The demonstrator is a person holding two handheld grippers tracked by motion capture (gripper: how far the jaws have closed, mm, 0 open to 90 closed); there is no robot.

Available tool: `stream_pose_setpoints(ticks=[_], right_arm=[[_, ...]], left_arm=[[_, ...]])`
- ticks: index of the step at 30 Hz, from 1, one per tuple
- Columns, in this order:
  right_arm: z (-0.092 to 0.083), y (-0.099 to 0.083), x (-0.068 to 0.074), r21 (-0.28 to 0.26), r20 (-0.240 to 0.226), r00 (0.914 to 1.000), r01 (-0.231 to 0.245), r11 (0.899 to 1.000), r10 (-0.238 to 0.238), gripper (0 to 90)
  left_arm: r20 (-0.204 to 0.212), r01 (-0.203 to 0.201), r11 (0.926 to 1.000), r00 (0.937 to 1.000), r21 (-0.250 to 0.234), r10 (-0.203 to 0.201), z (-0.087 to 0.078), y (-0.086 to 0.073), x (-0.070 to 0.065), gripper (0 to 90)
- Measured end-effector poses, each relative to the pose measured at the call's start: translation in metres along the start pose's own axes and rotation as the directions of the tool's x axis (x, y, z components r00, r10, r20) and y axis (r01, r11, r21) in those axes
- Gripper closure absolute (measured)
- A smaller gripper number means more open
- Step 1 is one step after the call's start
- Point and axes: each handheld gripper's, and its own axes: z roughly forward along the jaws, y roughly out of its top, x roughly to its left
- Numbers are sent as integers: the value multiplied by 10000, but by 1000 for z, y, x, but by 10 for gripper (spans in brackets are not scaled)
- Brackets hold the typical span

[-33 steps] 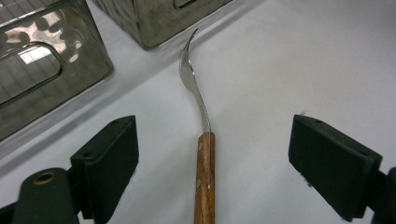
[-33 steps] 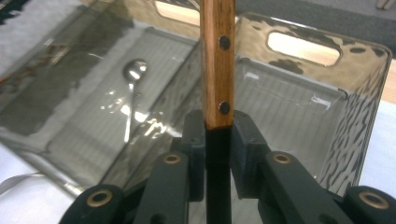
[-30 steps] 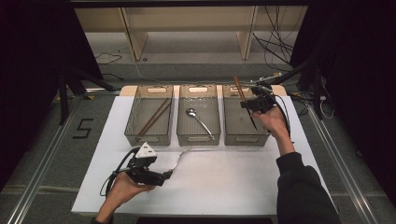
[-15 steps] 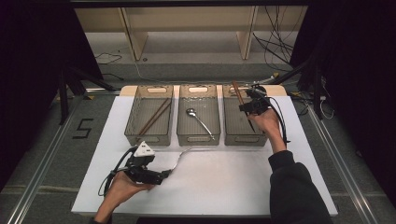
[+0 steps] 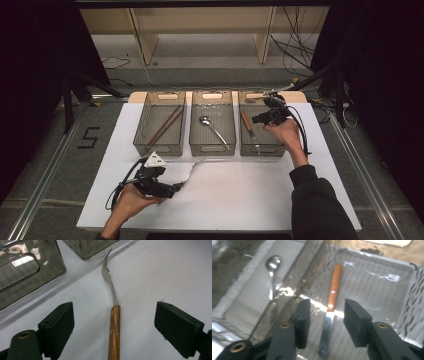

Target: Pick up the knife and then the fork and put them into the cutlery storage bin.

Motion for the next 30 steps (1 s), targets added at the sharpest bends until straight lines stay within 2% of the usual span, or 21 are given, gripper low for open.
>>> stream_pose_setpoints(ticks=[4, 6, 11, 15, 20, 24, 30], right_arm=[[-9, -1, 9, -169, -319, 9989, 341, 9993, -346, 482], [-15, -5, 16, -322, -486, 9961, 720, 9969, -735, 436], [-28, -17, 32, -906, -1007, 9872, 1148, 9893, -1238, 393], [-39, -27, 41, -1386, -1460, 9798, 1168, 9834, -1370, 360], [-54, -48, 58, -2150, -1569, 9712, 1434, 9660, -1791, 318], [-62, -68, 70, -2467, -1820, 9596, 1667, 9547, -2145, 306], [-67, -96, 81, -2655, -2051, 9491, 1811, 9470, -2390, 295]], left_arm=[[-17, -10, 10000, 10000, 62, 10, 0, 0, 0, 160], [-32, 17, 10000, 10000, 92, -17, 0, 0, 0, 160], [-30, 55, 9997, 10000, 230, -54, 0, 0, 2, 161], [-24, 88, 9995, 10000, 293, -88, 0, 0, 2, 163], [-112, 25, 9989, 9999, 460, -20, -1, 1, 2, 169], [-109, -21, 9981, 9999, 623, 28, -3, 1, 3, 178], [-129, -132, 9961, 9998, 877, 144, -3, 0, 3, 196]])
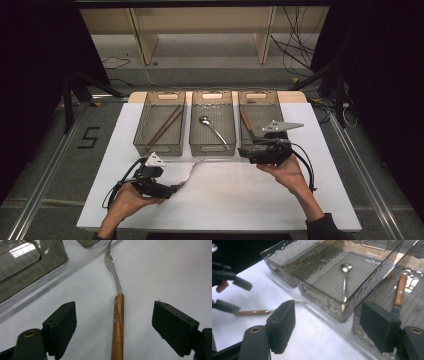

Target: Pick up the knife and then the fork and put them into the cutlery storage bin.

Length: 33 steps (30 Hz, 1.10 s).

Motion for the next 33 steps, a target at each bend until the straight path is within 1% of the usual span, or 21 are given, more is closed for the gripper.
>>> stream_pose_setpoints(ticks=[2, 4, 7, 9, 12, 13, 16, 18, 19, 20, 23, 25, 28, 29, 30, 32, 33], right_arm=[[-2, -6, 3, -92, -98, 9999, 52, 9999, -53, 294], [-5, -13, 7, -184, -207, 9998, 26, 9998, -30, 292], [-9, -22, 10, -361, -253, 9997, 40, 9993, -49, 291], [-11, -25, 12, -309, -268, 9996, 66, 9995, -74, 279], [-15, -33, 15, -552, -379, 9993, -7, 9985, -14, 256], [-17, -36, 16, -632, -335, 9994, 21, 9980, -42, 255], [-20, -43, 19, -887, -502, 9987, -151, 9959, 107, 256], [-22, -47, 21, -913, -565, 9984, -99, 9958, 48, 255], [-23, -49, 22, -907, -570, 9984, -73, 9958, 21, 255], [-24, -51, 23, -907, -567, 9984, -95, 9958, 44, 255], [-24, -56, 24, -820, -639, 9979, -115, 9966, 63, 255], [-24, -60, 25, -735, -597, 9982, -76, 9973, 32, 255], [-24, -64, 26, -607, -605, 9981, -100, 9981, 63, 255], [-23, -65, 27, -586, -618, 9981, -94, 9982, 58, 255], [-24, -66, 27, -557, -614, 9981, -82, 9984, 48, 255], [-24, -69, 29, -554, -611, 9981, -32, 9985, -2, 255], [-24, -70, 29, -549, -647, 9979, -44, 9985, 9, 253]], left_arm=[[25, -18, 9999, 10000, 116, 18, 1, 0, 0, 201], [-4, -133, 9996, 9999, 242, 133, 2, -1, -1, 212], [-14, -154, 9993, 9999, 353, 155, 3, -1, -1, 221], [24, -206, 9989, 9998, 432, 205, 2, -1, -2, 224], [32, -245, 9984, 9997, 510, 244, 2, -1, -2, 224], [43, -249, 9981, 9997, 555, 247, 2, -1, -2, 224], [58, -364, 9968, 9993, 712, 360, 2, -1, -3, 228], [90, -457, 9954, 9989, 847, 451, 3, -1, -4, 238], [122, -427, 9945, 9991, 956, 417, 4, -2, -4, 242], [135, -446, 9931, 9990, 1081, 434, 4, -2, -5, 247], [141, -709, 9867, 9975, 1460, 696, 6, -2, -7, 274], [207, -749, 9848, 9971, 1564, 726, 7, -3, -8, 315], [248, -976, 9781, 9952, 1839, 947, 8, -3, -9, 375], [279, -968, 9765, 9953, 1924, 932, 8, -3, -9, 395], [293, -1068, 9729, 9942, 2050, 1030, 9, -3, -9, 413], [346, -1123, 9697, 9936, 2170, 1074, 10, -3, -10, 445], [337, -1048, 9702, 9944, 2183, 998, 11, -4, -10, 462]])
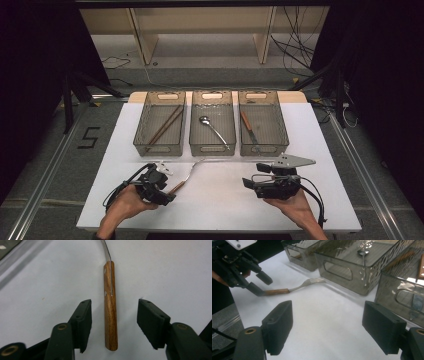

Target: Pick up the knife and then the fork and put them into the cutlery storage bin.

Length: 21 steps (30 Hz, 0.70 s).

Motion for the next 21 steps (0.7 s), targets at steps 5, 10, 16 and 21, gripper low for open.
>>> stream_pose_setpoints(ticks=[5, 10, 16, 21], right_arm=[[-1, -7, 4, -19, -26, 9999, 121, 9999, -121, 251], [-1, -12, 8, -87, -75, 9999, 135, 9999, -136, 243], [-3, -18, 8, -3, -30, 10000, 66, 10000, -66, 240], [-5, -20, 8, 18, -21, 10000, 56, 10000, -56, 241]], left_arm=[[0, -42, 9995, 10000, 304, 42, 6, -1, 1, 534], [-90, -96, 9990, 9999, 431, 100, 11, -1, 1, 593], [-139, -131, 9982, 9998, 583, 139, 16, -1, 2, 667], [-215, -42, 9989, 9998, 474, 52, 17, 0, 1, 748]])
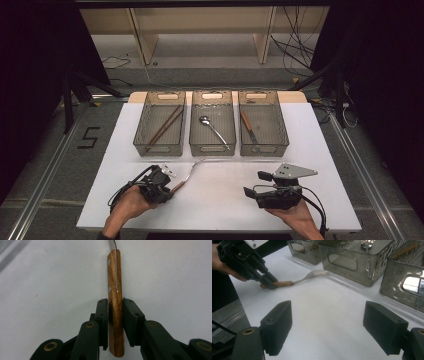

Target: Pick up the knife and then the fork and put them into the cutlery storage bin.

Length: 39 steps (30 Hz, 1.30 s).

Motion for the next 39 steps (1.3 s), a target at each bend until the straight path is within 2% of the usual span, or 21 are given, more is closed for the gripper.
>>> stream_pose_setpoints(ticks=[5, 10, 13, 20, 26, 29, 32, 36, 39], right_arm=[[0, -2, 0, 63, -23, 10000, -2, 10000, 2, 241], [-1, -2, 1, -9, -57, 10000, 62, 10000, -62, 242], [-2, -1, 2, -62, -54, 10000, 81, 9999, -82, 243], [-1, 3, 7, -130, -128, 9994, 313, 9994, -314, 243], [2, 7, 17, -208, -92, 9958, 905, 9957, -907, 243], [3, 9, 22, -234, 48, 9921, 1252, 9919, -1251, 243], [4, 9, 27, -233, 207, 9861, 1652, 9860, -1648, 246], [8, 9, 33, -99, 435, 9759, 2143, 9767, -2136, 251], [11, 8, 40, 69, 528, 9630, 2643, 9644, -2643, 251]], left_arm=[[-102, 32, 10000, 9999, -80, -32, -3, 0, 2, 798], [-88, 18, 9998, 10000, -205, -20, -4, -1, 2, 804], [86, -13, 9991, 10000, -417, 17, -9, 1, 1, 805], [462, -371, 9962, 9981, -786, 408, -22, 12, -4, 805], [694, -921, 9921, 9927, -846, 981, -24, 32, -12, 805], [797, -1346, 9876, 9868, -813, 1410, -26, 45, -16, 805], [1053, -1607, 9828, 9798, -906, 1699, -27, 56, -22, 805], [1342, -1900, 9769, 9701, -980, 2022, -26, 66, -31, 805], [1605, -2058, 9733, 9622, -1019, 2202, -26, 68, -37, 805]])
